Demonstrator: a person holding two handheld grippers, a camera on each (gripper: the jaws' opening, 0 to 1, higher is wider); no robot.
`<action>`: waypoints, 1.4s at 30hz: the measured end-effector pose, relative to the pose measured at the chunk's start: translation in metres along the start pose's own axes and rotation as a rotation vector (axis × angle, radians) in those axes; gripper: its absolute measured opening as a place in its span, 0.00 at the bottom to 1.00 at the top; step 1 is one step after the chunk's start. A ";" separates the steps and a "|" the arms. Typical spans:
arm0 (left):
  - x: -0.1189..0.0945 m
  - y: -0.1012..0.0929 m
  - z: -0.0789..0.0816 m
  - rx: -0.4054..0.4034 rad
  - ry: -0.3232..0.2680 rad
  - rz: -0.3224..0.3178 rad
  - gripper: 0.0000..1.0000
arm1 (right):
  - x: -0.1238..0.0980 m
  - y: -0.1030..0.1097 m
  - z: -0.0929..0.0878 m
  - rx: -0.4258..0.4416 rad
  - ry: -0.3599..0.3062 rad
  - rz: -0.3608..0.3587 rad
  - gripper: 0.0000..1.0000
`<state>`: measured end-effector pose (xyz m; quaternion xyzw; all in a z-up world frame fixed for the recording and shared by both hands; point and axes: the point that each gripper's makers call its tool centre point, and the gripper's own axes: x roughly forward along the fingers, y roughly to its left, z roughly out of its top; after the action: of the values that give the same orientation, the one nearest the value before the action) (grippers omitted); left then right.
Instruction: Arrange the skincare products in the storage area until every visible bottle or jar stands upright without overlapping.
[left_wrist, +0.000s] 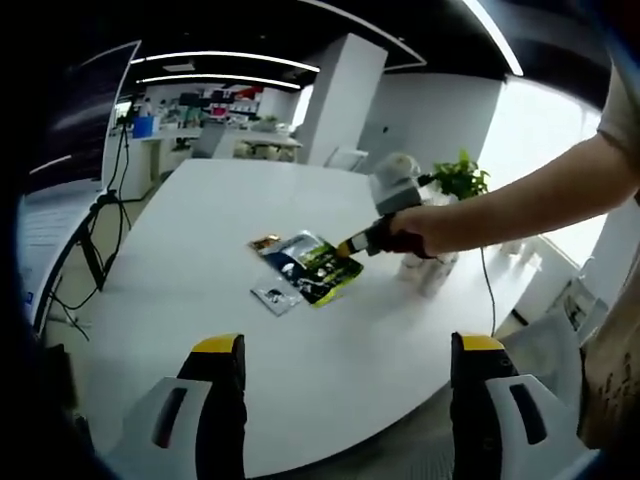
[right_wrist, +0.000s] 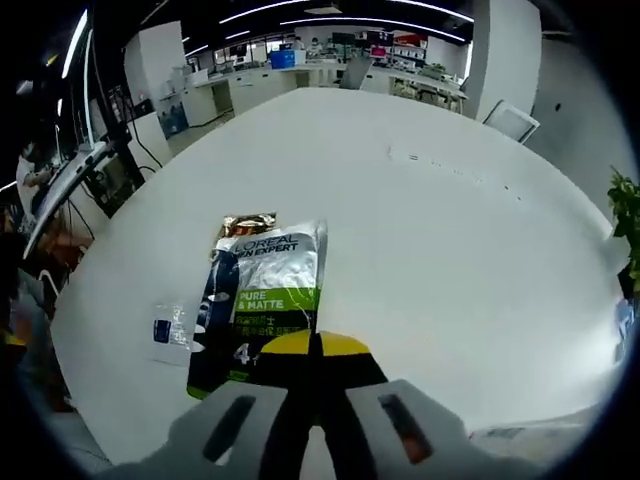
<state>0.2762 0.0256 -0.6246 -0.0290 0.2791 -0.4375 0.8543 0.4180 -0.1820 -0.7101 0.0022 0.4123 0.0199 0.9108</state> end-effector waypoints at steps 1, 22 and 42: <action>0.000 0.000 0.000 0.001 0.000 -0.001 0.82 | -0.002 0.001 0.001 0.005 -0.006 0.004 0.01; -0.002 -0.002 -0.001 -0.033 -0.008 -0.031 0.81 | -0.062 0.046 0.033 0.024 -0.177 0.159 0.01; 0.001 -0.012 -0.006 -0.016 0.041 -0.071 0.82 | -0.132 0.076 0.023 -0.015 -0.240 0.263 0.01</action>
<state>0.2648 0.0192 -0.6265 -0.0368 0.2991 -0.4657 0.8321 0.3456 -0.1111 -0.5945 0.0517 0.2966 0.1416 0.9430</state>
